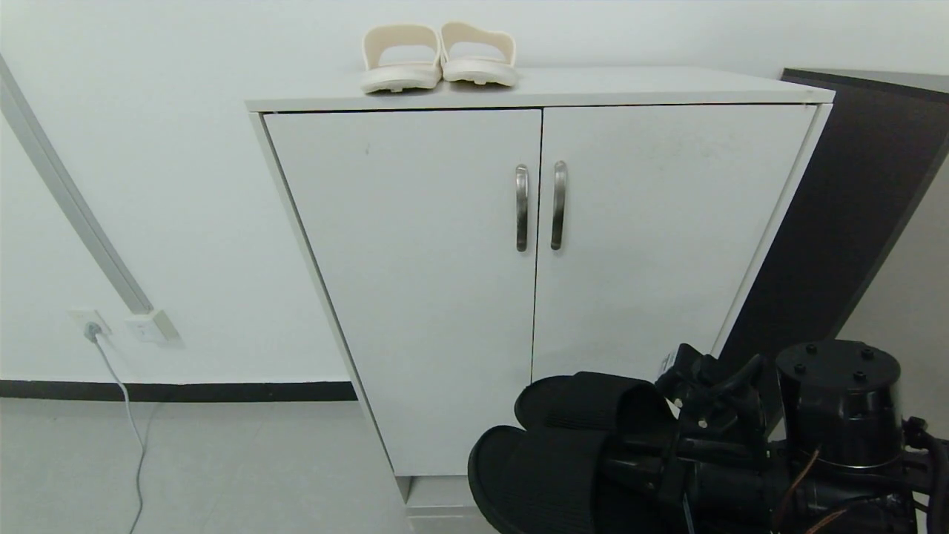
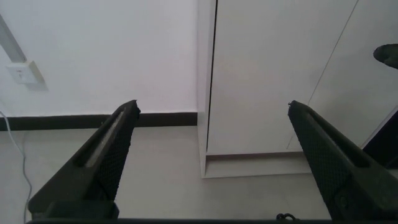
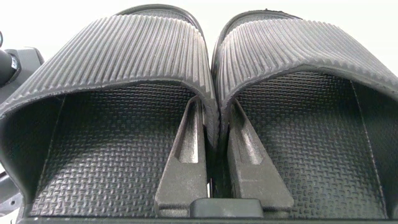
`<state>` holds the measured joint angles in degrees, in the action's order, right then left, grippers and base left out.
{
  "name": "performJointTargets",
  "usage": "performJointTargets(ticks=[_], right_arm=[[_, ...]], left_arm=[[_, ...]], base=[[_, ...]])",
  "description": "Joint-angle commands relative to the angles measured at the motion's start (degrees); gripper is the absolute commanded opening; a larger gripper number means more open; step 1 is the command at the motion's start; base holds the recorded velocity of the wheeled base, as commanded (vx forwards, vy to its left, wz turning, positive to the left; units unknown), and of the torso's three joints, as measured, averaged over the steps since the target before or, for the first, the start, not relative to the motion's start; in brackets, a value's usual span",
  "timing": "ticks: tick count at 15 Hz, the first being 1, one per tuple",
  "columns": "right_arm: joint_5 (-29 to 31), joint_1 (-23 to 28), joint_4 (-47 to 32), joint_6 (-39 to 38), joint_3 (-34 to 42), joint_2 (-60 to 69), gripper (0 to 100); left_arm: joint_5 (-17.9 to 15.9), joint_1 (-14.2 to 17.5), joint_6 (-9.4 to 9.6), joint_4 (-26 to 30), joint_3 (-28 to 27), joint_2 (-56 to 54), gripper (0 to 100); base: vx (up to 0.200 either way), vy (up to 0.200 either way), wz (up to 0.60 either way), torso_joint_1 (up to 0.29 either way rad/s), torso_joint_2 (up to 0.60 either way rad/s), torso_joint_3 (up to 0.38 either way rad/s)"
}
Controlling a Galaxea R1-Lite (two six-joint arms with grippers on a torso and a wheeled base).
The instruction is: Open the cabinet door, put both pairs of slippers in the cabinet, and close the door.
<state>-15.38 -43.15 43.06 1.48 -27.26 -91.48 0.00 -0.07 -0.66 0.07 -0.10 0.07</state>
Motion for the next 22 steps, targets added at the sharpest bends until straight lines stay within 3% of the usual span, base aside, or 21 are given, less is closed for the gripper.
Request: performJointTargets(ticks=[1,3,5,7,11,12,13,14,15,17,19,21,22], right_arm=[[-0.08,-0.09,0.01,0.55,0.01,-0.28,0],[0.00,-0.09,0.10,0.63,0.10,-0.28,0],[0.00,-0.09,0.10,0.63,0.45,-0.10,0],[0.00,-0.09,0.10,1.51,0.54,-0.19,0],[0.09,-0.09,0.10,2.13,1.15,-0.19,0],[0.00,-0.09,0.10,2.13,1.15,-0.19,0],[0.00,-0.18,0.10,2.13,1.24,-0.28,0],[0.00,-0.18,0.10,2.13,1.24,-0.28,0],[0.00,-0.18,0.10,2.13,1.24,-0.46,0],[0.00,-0.18,0.10,2.13,1.24,-0.46,0],[-0.08,-0.18,0.10,2.13,1.24,-0.46,0],[-0.08,-0.44,0.10,2.13,1.24,-0.37,0],[0.00,-0.44,0.10,2.13,1.24,-0.37,0]], left_arm=[[0.35,0.07,0.13,0.01,-0.08,0.63,100],[0.79,0.07,0.92,0.01,-2.19,1.60,100],[0.35,-0.19,-3.21,0.19,-10.45,7.92,100],[-3.69,-0.63,-4.26,-0.07,-14.40,16.19,100],[-17.58,-0.63,-4.18,-9.65,-15.99,33.06,100],[-18.90,-0.72,-4.18,-10.97,-15.99,34.47,100],[-22.94,-0.89,-4.09,-14.31,-16.43,37.37,100],[-22.94,-0.89,-4.09,-14.31,-16.43,37.37,100],[-27.51,-3.00,-4.09,-15.28,-18.10,40.53,100],[-28.04,-6.61,-4.09,-15.28,-20.03,42.99,100],[-27.95,-12.41,-4.09,-15.45,-23.11,46.33,100],[-27.77,-15.57,-4.09,-15.45,-26.27,49.23,100],[-27.69,-18.12,-4.00,-15.45,-29.61,53.19,100]], base=[[0.000,0.000,0.00,0.000,0.00,0.000],[0.000,0.000,0.00,0.000,0.00,0.000],[0.000,0.000,0.00,0.000,0.00,0.000],[0.000,0.000,0.00,0.000,0.00,0.000],[0.000,0.000,0.00,0.000,0.00,0.000],[0.000,0.000,0.00,0.000,0.00,0.000],[0.000,0.000,0.00,0.000,0.00,0.000],[0.000,0.000,0.00,0.000,0.00,0.000],[0.000,0.000,0.00,0.000,0.00,0.000],[0.000,0.000,0.00,0.000,0.00,0.000],[0.000,0.000,0.00,0.000,0.00,0.000],[0.000,0.000,0.00,0.000,0.00,0.000],[0.000,0.000,0.00,0.000,0.00,0.000]])
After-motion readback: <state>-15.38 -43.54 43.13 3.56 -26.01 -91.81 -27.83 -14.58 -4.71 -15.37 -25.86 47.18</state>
